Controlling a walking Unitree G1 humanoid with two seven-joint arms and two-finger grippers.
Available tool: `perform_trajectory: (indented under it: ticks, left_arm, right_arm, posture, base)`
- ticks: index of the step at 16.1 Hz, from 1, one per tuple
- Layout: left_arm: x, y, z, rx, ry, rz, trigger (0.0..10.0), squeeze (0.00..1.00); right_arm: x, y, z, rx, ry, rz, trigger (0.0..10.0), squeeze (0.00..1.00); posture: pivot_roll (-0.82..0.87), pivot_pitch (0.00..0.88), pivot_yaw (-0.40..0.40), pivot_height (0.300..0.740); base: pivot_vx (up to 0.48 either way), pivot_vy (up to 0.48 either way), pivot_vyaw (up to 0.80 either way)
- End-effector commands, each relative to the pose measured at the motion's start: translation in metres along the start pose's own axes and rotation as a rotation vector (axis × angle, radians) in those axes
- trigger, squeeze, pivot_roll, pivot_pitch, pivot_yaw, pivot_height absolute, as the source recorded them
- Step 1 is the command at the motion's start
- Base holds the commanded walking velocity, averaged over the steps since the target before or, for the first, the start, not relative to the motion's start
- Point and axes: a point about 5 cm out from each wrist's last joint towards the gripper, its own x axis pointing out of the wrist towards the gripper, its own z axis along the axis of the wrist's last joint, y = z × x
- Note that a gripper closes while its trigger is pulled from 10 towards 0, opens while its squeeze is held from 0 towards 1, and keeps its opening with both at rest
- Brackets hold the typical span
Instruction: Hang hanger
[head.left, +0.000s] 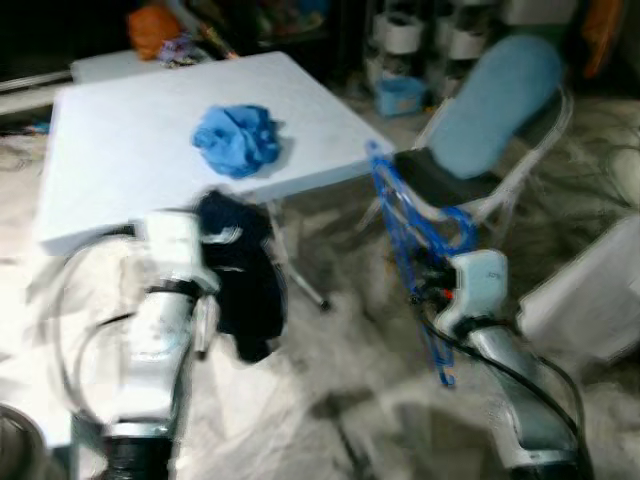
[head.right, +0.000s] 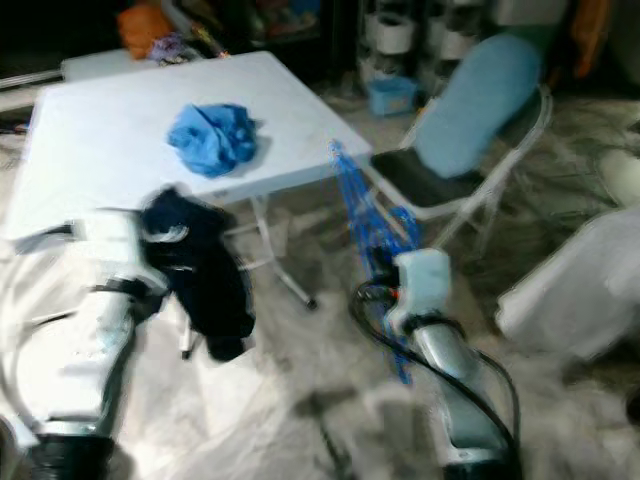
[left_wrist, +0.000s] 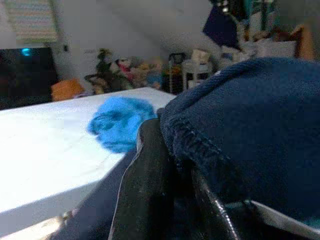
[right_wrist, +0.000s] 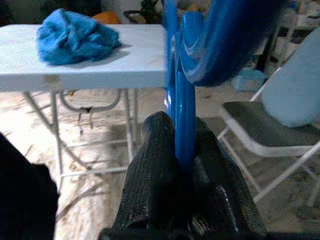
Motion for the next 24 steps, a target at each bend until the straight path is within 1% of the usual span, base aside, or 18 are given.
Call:
perform_trajectory:
  ticks: [1, 5, 8, 13, 14, 15, 17, 18, 24]
  left_arm:
    - [-0.001, 0.015, 0.007, 0.014, -0.024, 0.045, 10.0, 0.00]
    - [0.005, 0.018, 0.018, 0.021, -0.056, 0.067, 10.0, 0.00]
    - [0.007, 0.018, 0.019, 0.020, -0.058, 0.071, 10.0, 0.00]
    - [0.009, 0.019, 0.021, 0.013, -0.055, 0.081, 10.0, 0.00]
    - [0.012, 0.018, 0.026, -0.020, -0.065, 0.089, 10.0, 0.00]
    - [0.015, 0.015, 0.033, -0.019, -0.088, 0.073, 10.0, 0.00]
    - [0.018, 0.016, 0.035, -0.029, -0.092, 0.075, 10.0, 0.00]
    - [0.019, 0.017, 0.035, -0.046, -0.088, 0.085, 10.0, 0.00]
    - [0.020, 0.014, 0.040, -0.063, -0.094, 0.082, 10.0, 0.00]
  right_arm:
    - [0.006, 0.011, 0.010, 0.004, -0.046, 0.040, 10.0, 0.00]
    - [0.008, 0.011, 0.017, 0.008, -0.066, 0.052, 10.0, 0.00]
    - [0.011, 0.013, 0.019, 0.014, -0.074, 0.055, 10.0, 0.00]
    - [0.010, 0.015, 0.018, 0.021, -0.072, 0.056, 10.0, 0.00]
    - [0.011, 0.015, 0.019, 0.007, -0.074, 0.052, 10.0, 0.00]
    - [0.011, 0.015, 0.019, 0.006, -0.074, 0.051, 10.0, 0.00]
    - [0.012, 0.015, 0.019, 0.009, -0.076, 0.052, 10.0, 0.00]
    - [0.012, 0.016, 0.019, 0.010, -0.078, 0.053, 10.0, 0.00]
    - [0.009, 0.016, 0.017, 0.003, -0.071, 0.059, 10.0, 0.00]
  posture:
    - [-0.02, 0.004, 0.005, 0.740]
    - [-0.01, 0.005, 0.000, 0.740]
    - [-0.01, 0.004, 0.001, 0.740]
    - [-0.02, 0.006, 0.001, 0.740]
    - [-0.02, 0.005, 0.001, 0.740]
    - [-0.02, 0.003, 0.002, 0.740]
    - [-0.02, 0.001, 0.002, 0.740]
    - [-0.02, 0.001, 0.003, 0.740]
    - [-0.02, 0.010, 0.002, 0.740]
  base:
    - [0.401, 0.000, 0.54]
    - [0.400, 0.000, 0.45]
    - [0.401, 0.000, 0.61]
    - [0.402, 0.000, 0.00]
    - [0.409, 0.000, 0.00]
    - [0.416, 0.000, 0.00]
    - [0.426, 0.000, 0.00]
    - [0.431, 0.000, 0.00]
    - [0.442, 0.000, 0.00]
